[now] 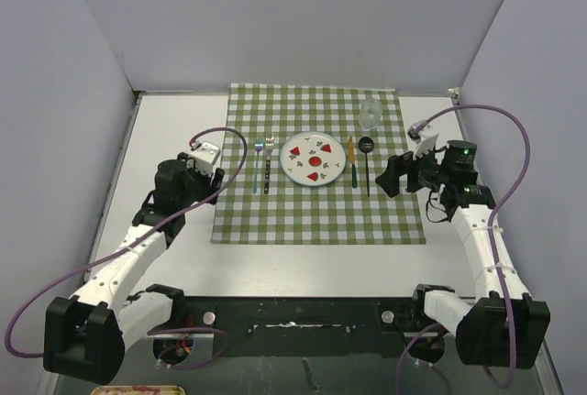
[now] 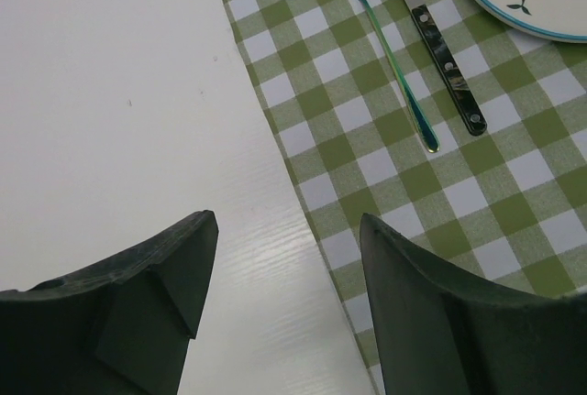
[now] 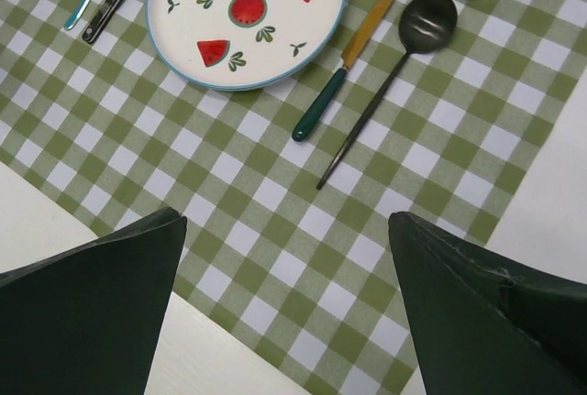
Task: Set the dinner table for one person
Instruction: Reset both arms
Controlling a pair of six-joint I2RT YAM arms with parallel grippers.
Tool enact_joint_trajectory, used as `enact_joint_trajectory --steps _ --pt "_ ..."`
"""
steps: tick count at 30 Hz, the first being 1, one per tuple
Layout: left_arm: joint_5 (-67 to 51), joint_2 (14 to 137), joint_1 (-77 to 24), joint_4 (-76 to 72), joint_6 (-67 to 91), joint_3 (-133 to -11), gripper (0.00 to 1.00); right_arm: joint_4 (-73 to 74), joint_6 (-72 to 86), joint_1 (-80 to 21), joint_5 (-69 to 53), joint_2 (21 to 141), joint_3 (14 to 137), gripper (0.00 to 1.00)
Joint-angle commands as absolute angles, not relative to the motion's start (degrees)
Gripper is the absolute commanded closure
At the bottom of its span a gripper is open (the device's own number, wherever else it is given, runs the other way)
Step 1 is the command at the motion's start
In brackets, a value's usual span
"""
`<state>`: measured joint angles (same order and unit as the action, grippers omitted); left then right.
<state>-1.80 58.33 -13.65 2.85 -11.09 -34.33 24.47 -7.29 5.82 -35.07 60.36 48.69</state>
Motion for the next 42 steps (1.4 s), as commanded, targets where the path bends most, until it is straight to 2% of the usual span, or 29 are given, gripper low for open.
enact_joint_trajectory --steps 1,8,17,30,35,42 --pt "-5.66 58.29 -13.2 -2.47 -12.32 -35.17 0.38 20.19 -9.28 1.34 -31.1 64.15 50.3 0.02" --pt "-7.8 60.18 -13.19 -0.95 -10.41 -38.69 0.38 19.43 -11.55 -4.22 -26.69 69.97 51.67 0.02" --pt "-9.94 62.06 -13.25 -0.19 -8.72 -40.93 0.38 17.51 -11.78 -6.31 -23.88 75.32 54.39 0.02" --pt "2.81 65.74 -14.08 -10.37 -4.54 -35.44 0.37 15.7 -12.15 -10.27 -19.37 82.5 57.66 0.02" --pt "-1.66 66.97 -14.94 -9.74 -5.21 -35.97 0.4 15.23 -12.68 -12.26 -17.52 83.23 57.75 0.02" --pt "2.53 67.89 -15.19 -10.26 -4.88 -36.39 0.41 13.45 -12.02 -12.52 -16.23 81.61 56.43 0.02"
